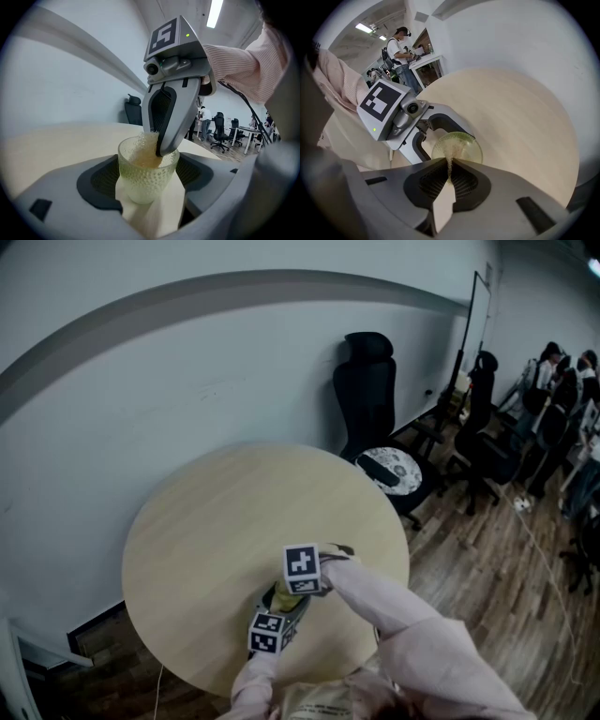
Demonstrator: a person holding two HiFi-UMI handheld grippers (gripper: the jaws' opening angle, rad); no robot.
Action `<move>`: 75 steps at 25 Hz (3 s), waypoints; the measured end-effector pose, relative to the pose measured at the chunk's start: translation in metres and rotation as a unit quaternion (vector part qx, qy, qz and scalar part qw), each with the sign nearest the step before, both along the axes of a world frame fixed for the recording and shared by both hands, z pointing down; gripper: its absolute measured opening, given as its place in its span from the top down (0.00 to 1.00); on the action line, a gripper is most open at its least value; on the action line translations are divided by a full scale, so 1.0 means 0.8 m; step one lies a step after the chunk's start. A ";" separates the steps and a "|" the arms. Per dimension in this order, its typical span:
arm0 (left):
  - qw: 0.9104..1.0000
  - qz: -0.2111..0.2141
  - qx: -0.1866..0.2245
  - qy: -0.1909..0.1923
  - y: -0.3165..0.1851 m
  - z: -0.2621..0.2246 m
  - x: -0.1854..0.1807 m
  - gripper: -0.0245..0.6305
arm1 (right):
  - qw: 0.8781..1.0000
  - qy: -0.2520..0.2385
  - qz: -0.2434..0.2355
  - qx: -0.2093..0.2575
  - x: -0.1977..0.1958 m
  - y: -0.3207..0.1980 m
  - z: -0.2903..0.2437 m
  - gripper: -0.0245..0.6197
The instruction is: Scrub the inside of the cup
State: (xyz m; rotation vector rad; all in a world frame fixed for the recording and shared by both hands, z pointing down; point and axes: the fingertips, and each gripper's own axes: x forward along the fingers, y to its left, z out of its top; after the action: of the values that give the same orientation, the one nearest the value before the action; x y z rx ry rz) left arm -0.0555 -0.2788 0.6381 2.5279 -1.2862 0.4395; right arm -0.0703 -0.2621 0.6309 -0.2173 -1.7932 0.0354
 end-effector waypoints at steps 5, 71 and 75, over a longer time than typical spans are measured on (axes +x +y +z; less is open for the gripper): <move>1.000 0.001 0.004 0.003 0.001 -0.003 0.001 0.40 | 0.999 0.016 0.014 -0.034 0.000 0.005 0.000 0.92; 1.000 -0.004 -0.011 -0.018 0.004 0.008 -0.001 0.40 | 0.876 -0.130 0.380 -0.267 -0.037 -0.016 -0.023 0.92; 1.000 -0.005 -0.005 -0.020 0.002 0.007 -0.003 0.40 | 0.876 -0.134 0.382 -0.263 -0.033 -0.016 -0.025 0.92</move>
State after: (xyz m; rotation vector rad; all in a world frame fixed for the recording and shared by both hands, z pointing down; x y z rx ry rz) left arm -0.0576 -0.2773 0.6434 2.5153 -1.3063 0.4945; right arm -0.0969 -0.2749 0.6112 0.1268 -2.0118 1.1145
